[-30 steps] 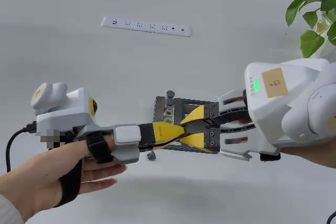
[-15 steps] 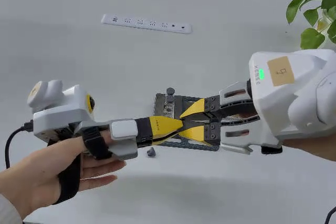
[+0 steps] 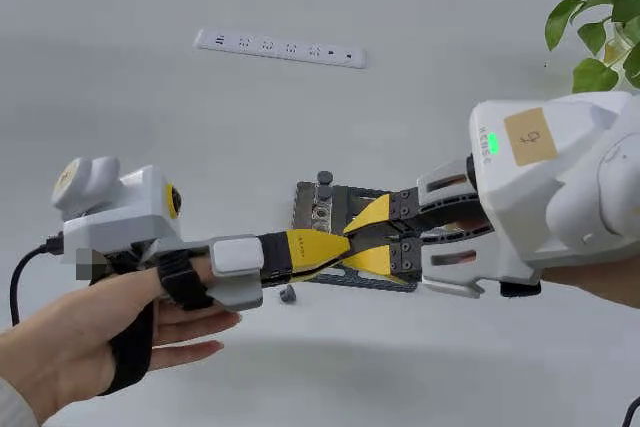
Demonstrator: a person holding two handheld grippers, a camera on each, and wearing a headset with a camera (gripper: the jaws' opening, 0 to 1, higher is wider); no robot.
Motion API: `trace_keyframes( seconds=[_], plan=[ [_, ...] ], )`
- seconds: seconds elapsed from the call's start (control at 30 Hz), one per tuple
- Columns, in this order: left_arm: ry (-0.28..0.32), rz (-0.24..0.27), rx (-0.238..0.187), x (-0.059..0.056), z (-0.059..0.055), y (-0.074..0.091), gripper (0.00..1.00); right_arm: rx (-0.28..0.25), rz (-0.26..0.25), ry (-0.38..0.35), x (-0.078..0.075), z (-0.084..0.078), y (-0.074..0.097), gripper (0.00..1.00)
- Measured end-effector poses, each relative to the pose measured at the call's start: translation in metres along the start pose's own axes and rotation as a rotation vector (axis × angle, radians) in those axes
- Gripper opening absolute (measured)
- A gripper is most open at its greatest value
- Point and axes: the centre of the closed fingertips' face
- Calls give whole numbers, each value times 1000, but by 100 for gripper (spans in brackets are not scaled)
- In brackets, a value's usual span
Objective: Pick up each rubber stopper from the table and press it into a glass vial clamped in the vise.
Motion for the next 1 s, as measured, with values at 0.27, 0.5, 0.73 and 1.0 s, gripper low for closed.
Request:
trace_keyframes(
  seconds=[0.27, 0.5, 0.73, 1.0],
  plan=[
    [-115, 50, 13, 6, 0, 0, 23, 1, 12, -33, 1, -2, -2, 6],
    [-250, 92, 30, 9, 1, 2, 39, 12, 18, -38, 1, -6, -4, 7],
    [-310, 108, 16, 10, 7, 6, 45, 8, 28, -35, 2, -5, -7, 6],
    [-386, 146, 4, 15, 15, 14, 58, 35, 42, -45, 2, -12, -10, 6]
  ],
)
Point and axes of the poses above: the centre of the closed fingertips' face, and the gripper's own axes: y roughly backward along the fingers, x roughly to its left, z roughly out of its top, and after that the axes turned 2 degrees about y, right-handed
